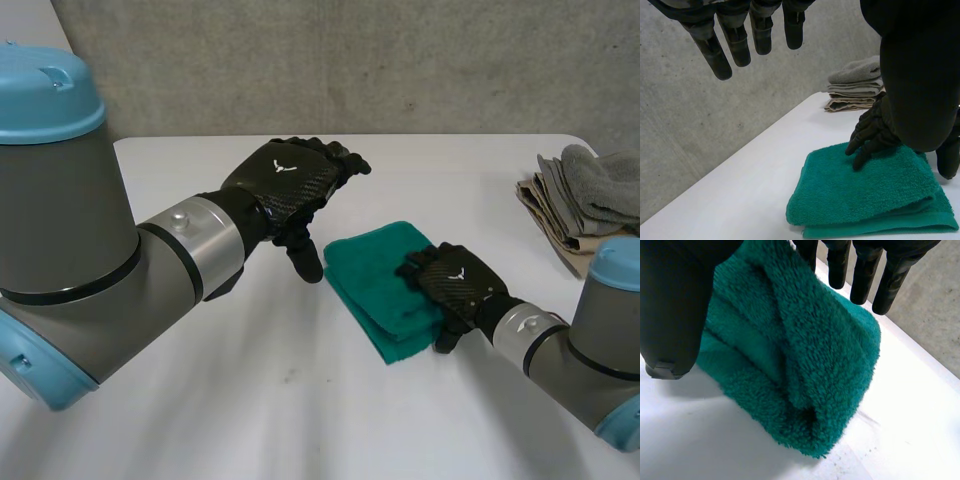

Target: Fold the laundry.

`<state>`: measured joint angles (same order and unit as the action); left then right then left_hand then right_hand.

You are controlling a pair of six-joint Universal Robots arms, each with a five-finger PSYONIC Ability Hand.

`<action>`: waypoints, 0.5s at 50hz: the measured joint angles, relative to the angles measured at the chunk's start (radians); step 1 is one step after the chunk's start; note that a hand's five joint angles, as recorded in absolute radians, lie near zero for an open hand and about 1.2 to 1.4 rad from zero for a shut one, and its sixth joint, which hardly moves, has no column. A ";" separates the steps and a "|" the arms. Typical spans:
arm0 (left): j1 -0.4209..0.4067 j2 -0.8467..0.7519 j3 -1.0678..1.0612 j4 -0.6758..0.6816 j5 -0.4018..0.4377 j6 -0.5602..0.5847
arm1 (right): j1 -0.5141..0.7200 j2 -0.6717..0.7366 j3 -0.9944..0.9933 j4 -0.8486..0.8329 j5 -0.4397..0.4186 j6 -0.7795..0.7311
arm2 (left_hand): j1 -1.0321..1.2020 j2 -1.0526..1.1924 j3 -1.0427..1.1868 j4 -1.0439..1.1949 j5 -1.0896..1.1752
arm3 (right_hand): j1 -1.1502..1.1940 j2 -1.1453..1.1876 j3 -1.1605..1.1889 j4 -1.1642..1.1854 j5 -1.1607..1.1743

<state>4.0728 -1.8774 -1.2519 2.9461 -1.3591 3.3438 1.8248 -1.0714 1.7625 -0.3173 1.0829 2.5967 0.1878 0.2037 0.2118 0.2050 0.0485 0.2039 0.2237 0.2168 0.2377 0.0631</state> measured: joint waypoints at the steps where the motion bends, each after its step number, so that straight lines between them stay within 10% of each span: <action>1: 0.000 0.000 0.000 0.000 0.000 0.000 | -0.002 -0.003 0.005 -0.002 -0.007 0.000 | 0.000 0.000 0.000 0.000 0.000 | 0.000 0.000 0.000 0.000 0.000; 25: -0.001 -0.001 -0.005 0.002 0.000 0.000 | 0.015 0.103 -0.071 -0.100 0.020 0.002 | 0.000 0.000 0.000 0.000 -0.001 | 0.004 0.003 0.012 0.003 0.004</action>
<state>4.0717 -1.8788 -1.2574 2.9482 -1.3591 3.3441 1.8399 -0.9688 1.6910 -0.4178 1.1030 2.5989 0.1878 0.2036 0.2120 0.2049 0.0479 0.2078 0.2268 0.2286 0.2405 0.0670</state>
